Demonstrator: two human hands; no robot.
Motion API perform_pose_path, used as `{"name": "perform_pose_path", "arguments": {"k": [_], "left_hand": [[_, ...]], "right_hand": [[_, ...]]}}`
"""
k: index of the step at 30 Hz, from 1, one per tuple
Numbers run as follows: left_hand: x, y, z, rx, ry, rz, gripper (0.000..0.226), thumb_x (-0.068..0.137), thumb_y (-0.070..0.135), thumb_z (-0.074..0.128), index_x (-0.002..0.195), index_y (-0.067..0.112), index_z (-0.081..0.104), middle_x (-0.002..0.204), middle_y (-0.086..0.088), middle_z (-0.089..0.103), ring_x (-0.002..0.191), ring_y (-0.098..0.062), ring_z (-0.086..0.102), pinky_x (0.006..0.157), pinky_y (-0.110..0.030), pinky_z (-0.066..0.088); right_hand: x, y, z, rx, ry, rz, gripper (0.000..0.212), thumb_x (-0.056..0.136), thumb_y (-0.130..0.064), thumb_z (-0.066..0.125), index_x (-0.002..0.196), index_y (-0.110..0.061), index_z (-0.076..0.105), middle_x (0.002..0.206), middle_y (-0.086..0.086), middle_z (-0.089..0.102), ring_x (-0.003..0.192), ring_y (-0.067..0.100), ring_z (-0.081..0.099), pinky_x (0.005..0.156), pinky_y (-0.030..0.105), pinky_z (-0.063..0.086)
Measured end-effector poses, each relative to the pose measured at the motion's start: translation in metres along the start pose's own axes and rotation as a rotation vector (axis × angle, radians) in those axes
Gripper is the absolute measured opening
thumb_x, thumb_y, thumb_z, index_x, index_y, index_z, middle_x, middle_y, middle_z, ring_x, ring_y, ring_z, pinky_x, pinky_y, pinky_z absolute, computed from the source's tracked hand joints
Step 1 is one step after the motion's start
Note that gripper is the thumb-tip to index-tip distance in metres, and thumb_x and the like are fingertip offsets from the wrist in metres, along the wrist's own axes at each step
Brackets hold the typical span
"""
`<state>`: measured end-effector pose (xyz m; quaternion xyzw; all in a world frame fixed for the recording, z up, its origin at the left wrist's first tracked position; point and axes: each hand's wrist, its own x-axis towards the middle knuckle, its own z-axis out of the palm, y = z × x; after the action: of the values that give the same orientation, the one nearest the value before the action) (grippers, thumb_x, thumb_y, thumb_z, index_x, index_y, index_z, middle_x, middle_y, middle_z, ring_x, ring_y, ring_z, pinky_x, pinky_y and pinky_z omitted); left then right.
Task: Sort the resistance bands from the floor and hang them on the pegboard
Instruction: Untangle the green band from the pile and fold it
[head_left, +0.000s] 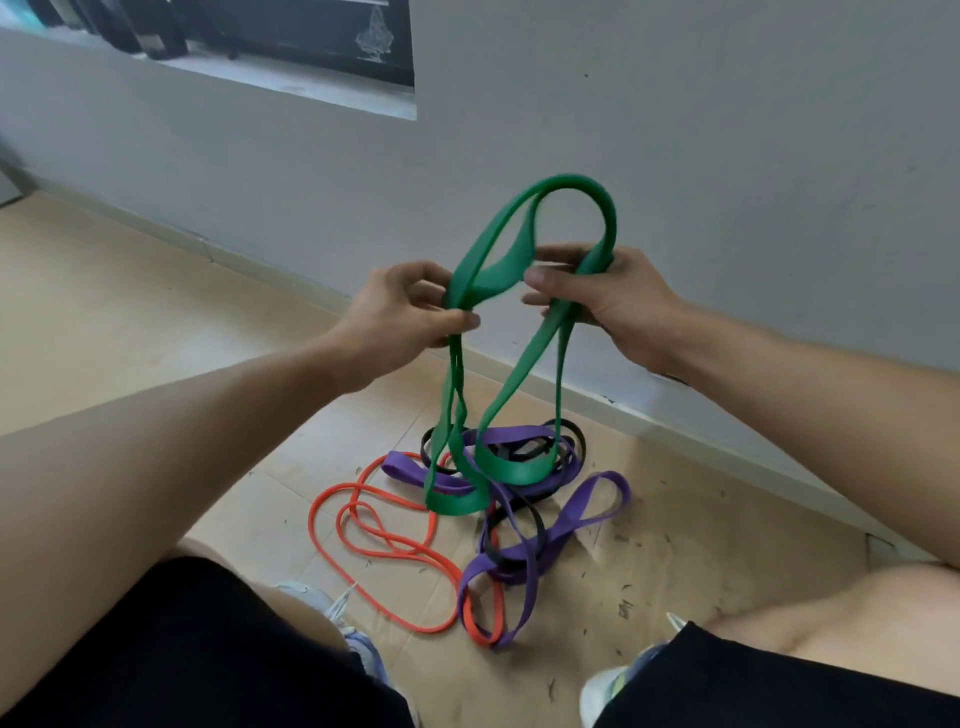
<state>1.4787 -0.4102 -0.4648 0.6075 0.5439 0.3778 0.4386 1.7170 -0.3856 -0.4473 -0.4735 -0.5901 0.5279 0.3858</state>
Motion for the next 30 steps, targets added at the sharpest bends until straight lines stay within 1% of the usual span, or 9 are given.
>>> {"name": "perform_pose_path", "arguments": {"k": [6, 9, 11, 15, 18, 20, 23, 27, 30], "left_hand": [[-0.003, 0.022, -0.011, -0.184, 0.110, 0.079, 0.036, 0.079, 0.004, 0.083, 0.113, 0.007, 0.070, 0.101, -0.012, 0.077, 0.093, -0.030, 0.076, 0.084, -0.038, 0.063], [-0.009, 0.034, -0.006, -0.237, 0.049, 0.105, 0.051, 0.068, 0.014, 0.087, 0.115, 0.004, 0.069, 0.105, -0.016, 0.076, 0.093, -0.031, 0.076, 0.083, -0.038, 0.062], [-0.012, 0.041, 0.001, -0.251, 0.001, 0.100, 0.058, 0.062, 0.019, 0.087, 0.115, 0.003, 0.068, 0.108, -0.019, 0.074, 0.094, -0.031, 0.076, 0.084, -0.039, 0.063], [-0.015, 0.046, 0.007, -0.245, -0.082, 0.067, 0.054, 0.062, 0.021, 0.087, 0.109, 0.005, 0.066, 0.107, -0.019, 0.071, 0.095, -0.032, 0.074, 0.084, -0.040, 0.062], [-0.016, 0.043, 0.006, -0.203, -0.126, 0.030, 0.044, 0.070, 0.018, 0.086, 0.105, 0.006, 0.063, 0.101, -0.017, 0.071, 0.098, -0.036, 0.074, 0.086, -0.044, 0.062], [-0.016, 0.040, 0.005, -0.278, -0.098, 0.001, 0.034, 0.079, 0.009, 0.082, 0.104, 0.005, 0.060, 0.102, -0.019, 0.069, 0.102, -0.038, 0.072, 0.087, -0.045, 0.062], [-0.013, 0.038, 0.002, -0.440, -0.060, -0.044, 0.024, 0.085, 0.001, 0.076, 0.100, 0.008, 0.058, 0.098, -0.016, 0.069, 0.106, -0.037, 0.072, 0.088, -0.047, 0.061], [-0.006, 0.027, -0.010, -0.586, -0.053, -0.140, 0.016, 0.092, -0.006, 0.061, 0.102, 0.004, 0.054, 0.102, -0.016, 0.068, 0.111, -0.037, 0.070, 0.090, -0.045, 0.061], [0.001, 0.004, -0.031, -0.516, 0.004, -0.293, 0.023, 0.094, -0.012, 0.049, 0.113, -0.001, 0.056, 0.121, -0.021, 0.065, 0.120, -0.036, 0.064, 0.094, -0.040, 0.058]], "right_hand": [[-0.003, 0.025, -0.017, -0.539, -0.289, 0.066, 0.053, 0.082, -0.041, 0.083, 0.131, -0.027, 0.069, 0.100, -0.002, 0.076, 0.091, 0.010, 0.072, 0.084, 0.017, 0.055], [-0.005, 0.043, -0.006, -0.700, -0.434, 0.099, 0.068, 0.080, -0.056, 0.080, 0.142, -0.035, 0.059, 0.109, -0.013, 0.073, 0.104, 0.004, 0.067, 0.095, 0.019, 0.045], [-0.007, 0.052, 0.004, -0.754, -0.486, 0.112, 0.076, 0.082, -0.059, 0.078, 0.149, -0.039, 0.048, 0.122, -0.012, 0.067, 0.111, 0.009, 0.064, 0.093, 0.018, 0.044], [-0.004, 0.059, 0.021, -0.745, -0.421, 0.113, 0.088, 0.079, -0.061, 0.080, 0.154, -0.038, 0.040, 0.136, -0.008, 0.057, 0.119, 0.015, 0.060, 0.102, 0.029, 0.047], [-0.001, 0.058, 0.023, -0.579, -0.330, 0.104, 0.075, 0.075, -0.058, 0.084, 0.142, -0.043, 0.053, 0.130, -0.010, 0.061, 0.118, 0.012, 0.061, 0.101, 0.030, 0.049], [-0.002, 0.056, 0.024, -0.551, -0.335, 0.099, 0.058, 0.075, -0.054, 0.086, 0.127, -0.043, 0.064, 0.121, -0.011, 0.066, 0.115, 0.007, 0.061, 0.096, 0.027, 0.049], [-0.005, 0.058, 0.031, -0.501, -0.329, 0.101, 0.040, 0.075, -0.049, 0.088, 0.110, -0.034, 0.076, 0.106, -0.011, 0.076, 0.107, 0.007, 0.068, 0.102, 0.034, 0.051], [-0.001, 0.056, 0.030, -0.479, -0.284, 0.069, 0.026, 0.079, -0.036, 0.087, 0.096, -0.020, 0.074, 0.098, -0.001, 0.080, 0.097, 0.014, 0.074, 0.101, 0.039, 0.055], [0.002, 0.050, 0.021, -0.540, -0.201, 0.070, 0.025, 0.078, -0.036, 0.088, 0.088, -0.020, 0.071, 0.086, 0.002, 0.076, 0.087, 0.020, 0.072, 0.083, 0.032, 0.055]]}}
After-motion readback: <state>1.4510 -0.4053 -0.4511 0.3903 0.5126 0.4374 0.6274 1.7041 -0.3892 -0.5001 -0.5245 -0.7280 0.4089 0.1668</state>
